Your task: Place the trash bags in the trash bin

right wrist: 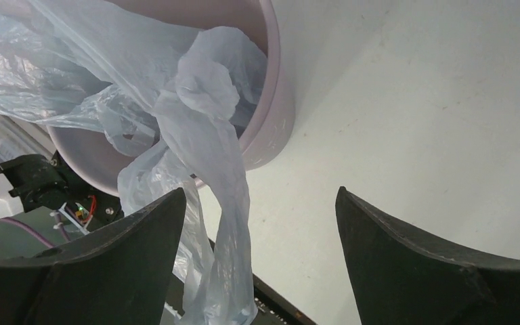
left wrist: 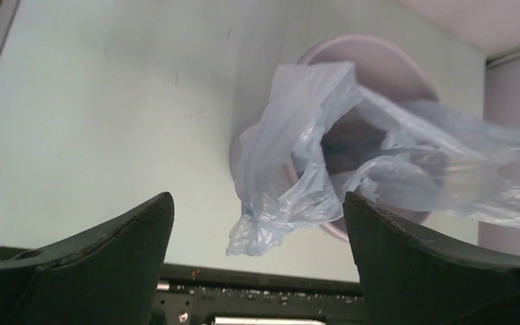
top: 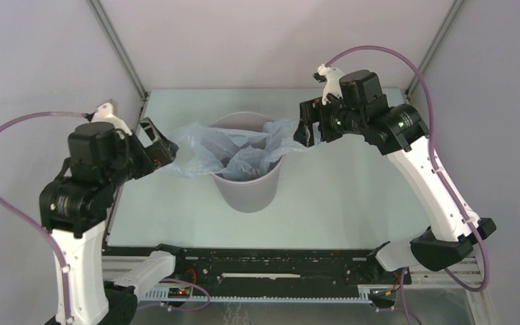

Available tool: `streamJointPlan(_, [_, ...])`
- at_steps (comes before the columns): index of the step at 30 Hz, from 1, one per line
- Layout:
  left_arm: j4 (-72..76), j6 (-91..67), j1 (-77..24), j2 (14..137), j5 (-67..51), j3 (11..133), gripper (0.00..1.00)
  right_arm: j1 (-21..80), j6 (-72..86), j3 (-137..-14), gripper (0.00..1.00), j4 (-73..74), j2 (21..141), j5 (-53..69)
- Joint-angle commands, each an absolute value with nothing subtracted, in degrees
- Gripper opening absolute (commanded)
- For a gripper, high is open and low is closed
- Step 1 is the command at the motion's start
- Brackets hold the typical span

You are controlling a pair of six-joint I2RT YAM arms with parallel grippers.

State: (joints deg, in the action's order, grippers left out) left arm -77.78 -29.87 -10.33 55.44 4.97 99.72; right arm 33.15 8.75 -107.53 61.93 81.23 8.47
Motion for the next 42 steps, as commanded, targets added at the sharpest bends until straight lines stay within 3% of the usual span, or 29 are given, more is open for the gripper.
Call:
streamJointPlan(1, [-74.7, -29.2, -10.0, 55.2, 8.5, 104.7, 0.99, 34.3, 6.4, -111.3, 0.89, 59.7, 82.0, 4.1])
streamJointPlan(5, [-70.5, -29.9, -10.0, 59.8, 7.7, 107.5, 0.96, 36.9, 4.9, -115.7, 0.89, 60.9, 82.5, -2.3])
streamJointPlan(10, [-67.4, -22.3, -10.0, 66.4, 1.9, 109.5, 1.00, 37.9, 0.4, -116.0, 0.91, 58.0, 83.3, -1.0])
streamJointPlan(17, [-58.3, -21.4, -10.2, 64.7, -11.1, 98.4, 0.98, 41.1, -13.0, -114.4, 0.90, 53.2, 84.6, 9.1])
streamJointPlan(27, [-57.9, -21.4, -10.2, 60.8, -9.0, 90.8, 0.87, 42.8, -17.6, -112.9, 0.86, 54.7, 87.7, 14.9])
streamJointPlan(35, [-58.7, -21.2, -10.2, 59.4, -8.0, 88.8, 0.90, 44.0, -19.4, -106.0, 0.84, 52.3, 85.7, 10.0])
streamJointPlan(39, [-58.3, -21.3, -10.2, 59.8, -6.2, 88.3, 0.76, 44.1, -17.1, -104.6, 0.82, 48.3, 84.9, 4.5])
streamJointPlan(42, [-57.0, -22.0, -10.2, 60.3, -4.5, 88.4, 0.65, 44.1, -14.9, -104.3, 0.75, 46.3, 85.0, 2.2])
